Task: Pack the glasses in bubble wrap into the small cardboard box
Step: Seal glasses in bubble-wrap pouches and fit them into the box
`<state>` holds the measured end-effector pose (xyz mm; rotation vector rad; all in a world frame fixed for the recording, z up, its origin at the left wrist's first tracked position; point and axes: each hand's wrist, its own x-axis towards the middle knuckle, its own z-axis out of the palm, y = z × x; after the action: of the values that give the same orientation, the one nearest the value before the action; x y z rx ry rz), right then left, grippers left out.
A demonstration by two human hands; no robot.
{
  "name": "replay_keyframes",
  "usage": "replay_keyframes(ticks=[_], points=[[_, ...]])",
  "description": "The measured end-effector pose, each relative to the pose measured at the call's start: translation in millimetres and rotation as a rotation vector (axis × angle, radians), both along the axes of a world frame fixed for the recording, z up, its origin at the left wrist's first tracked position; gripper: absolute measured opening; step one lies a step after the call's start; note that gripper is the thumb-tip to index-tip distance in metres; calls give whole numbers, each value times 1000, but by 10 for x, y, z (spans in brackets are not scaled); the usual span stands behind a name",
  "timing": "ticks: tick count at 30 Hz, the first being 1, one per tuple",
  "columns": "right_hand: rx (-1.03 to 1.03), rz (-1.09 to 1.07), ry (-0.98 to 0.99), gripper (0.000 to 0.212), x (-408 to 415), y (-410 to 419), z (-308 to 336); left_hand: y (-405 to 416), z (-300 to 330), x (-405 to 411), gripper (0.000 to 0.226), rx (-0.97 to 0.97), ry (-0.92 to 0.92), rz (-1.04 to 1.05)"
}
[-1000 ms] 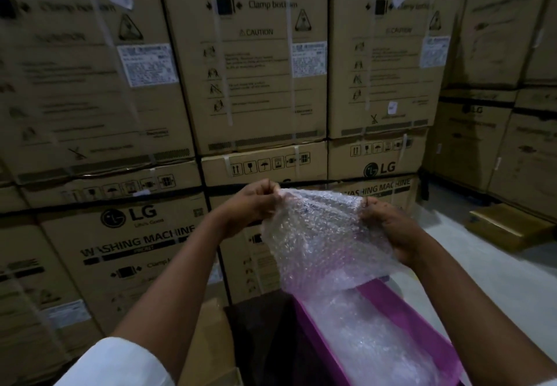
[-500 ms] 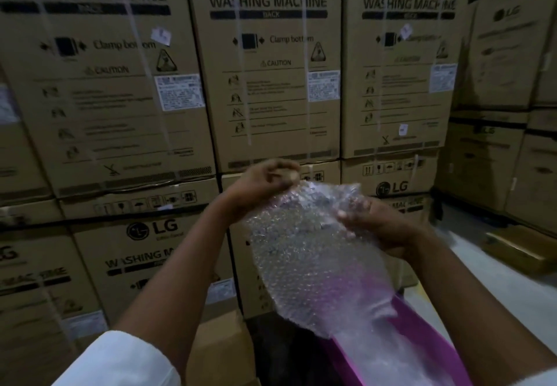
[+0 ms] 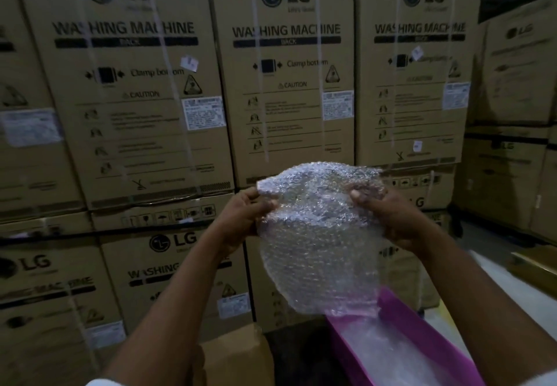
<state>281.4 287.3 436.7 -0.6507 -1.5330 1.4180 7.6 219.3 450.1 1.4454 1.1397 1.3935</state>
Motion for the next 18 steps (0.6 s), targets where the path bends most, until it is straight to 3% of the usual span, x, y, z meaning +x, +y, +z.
replay_keyframes(ticks=[4, 7, 9, 11, 14, 18], points=[[-1, 231, -73, 48, 21, -119, -20, -124, 61, -69, 16, 78, -85, 94], [-23, 227, 59, 48, -18, -111, 3, -214, 68, -191, 19, 92, -107, 45], [-25, 181, 149, 16, -55, -117, 57, -271, 82, -239, 36, 96, -127, -33], [-35, 151, 197, 29, -89, -136, 95, -313, 109, -285, 48, 115, -142, -67], [-36, 247, 234, 24, -128, -229, 160, -433, 186, -340, 35, 150, -81, -80], [157, 89, -18, 36, -223, -314, 207, -561, 258, -429, 25, 99, 90, -14]])
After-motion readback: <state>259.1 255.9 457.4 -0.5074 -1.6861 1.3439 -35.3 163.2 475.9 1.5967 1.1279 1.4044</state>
